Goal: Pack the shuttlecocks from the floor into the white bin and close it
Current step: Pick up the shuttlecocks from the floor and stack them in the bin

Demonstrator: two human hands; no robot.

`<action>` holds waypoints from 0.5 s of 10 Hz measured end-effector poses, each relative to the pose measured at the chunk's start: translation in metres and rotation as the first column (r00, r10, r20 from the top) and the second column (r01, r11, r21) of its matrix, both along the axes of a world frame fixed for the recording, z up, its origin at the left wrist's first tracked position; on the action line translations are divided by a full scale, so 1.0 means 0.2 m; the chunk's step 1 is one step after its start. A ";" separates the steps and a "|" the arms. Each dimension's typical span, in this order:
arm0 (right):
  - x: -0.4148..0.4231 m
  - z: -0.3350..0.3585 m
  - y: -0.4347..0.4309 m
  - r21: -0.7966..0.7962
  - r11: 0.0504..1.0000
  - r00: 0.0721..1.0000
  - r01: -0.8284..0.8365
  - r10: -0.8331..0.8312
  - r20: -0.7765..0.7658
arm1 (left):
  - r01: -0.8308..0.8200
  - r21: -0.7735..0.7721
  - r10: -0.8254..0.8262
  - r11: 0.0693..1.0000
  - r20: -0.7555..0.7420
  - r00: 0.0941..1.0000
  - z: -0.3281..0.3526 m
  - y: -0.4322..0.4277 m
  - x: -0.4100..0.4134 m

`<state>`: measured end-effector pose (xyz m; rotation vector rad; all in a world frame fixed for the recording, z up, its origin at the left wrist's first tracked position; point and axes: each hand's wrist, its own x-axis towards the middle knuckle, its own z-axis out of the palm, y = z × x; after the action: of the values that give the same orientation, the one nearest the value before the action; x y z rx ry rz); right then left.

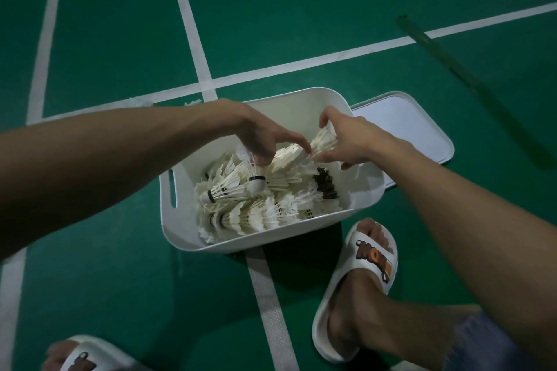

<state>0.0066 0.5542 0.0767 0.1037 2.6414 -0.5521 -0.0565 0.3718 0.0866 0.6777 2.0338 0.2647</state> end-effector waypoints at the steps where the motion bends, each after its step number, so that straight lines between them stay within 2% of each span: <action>1: -0.02 -0.03 -0.01 0.018 0.998 0.994 -0.063 0.061 0.089 | 0.026 -0.024 -0.026 0.999 -0.023 0.999 0.02 -0.01 0.01; 2: -0.02 -0.08 -0.01 -0.037 0.997 0.985 -0.070 0.075 0.154 | 0.130 -0.070 -0.134 0.989 -0.064 0.989 0.03 0.01 0.00; 3: -0.02 -0.08 -0.01 0.000 0.995 0.992 -0.099 0.099 0.080 | 0.204 -0.092 -0.212 0.975 -0.087 0.973 0.04 0.00 0.02; 4: -0.01 -0.07 -0.02 -0.016 0.995 0.993 -0.102 0.103 0.056 | 0.203 -0.089 -0.213 0.975 -0.117 0.970 0.03 -0.02 0.01; 5: 0.00 -0.07 -0.03 0.005 0.994 0.991 -0.109 0.108 0.080 | 0.192 -0.048 -0.195 0.980 -0.077 0.978 0.03 -0.04 -0.01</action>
<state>0.0058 0.5492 0.0627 -0.0154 2.5546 -0.4888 -0.0581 0.3645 0.0936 0.8666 2.0266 0.0832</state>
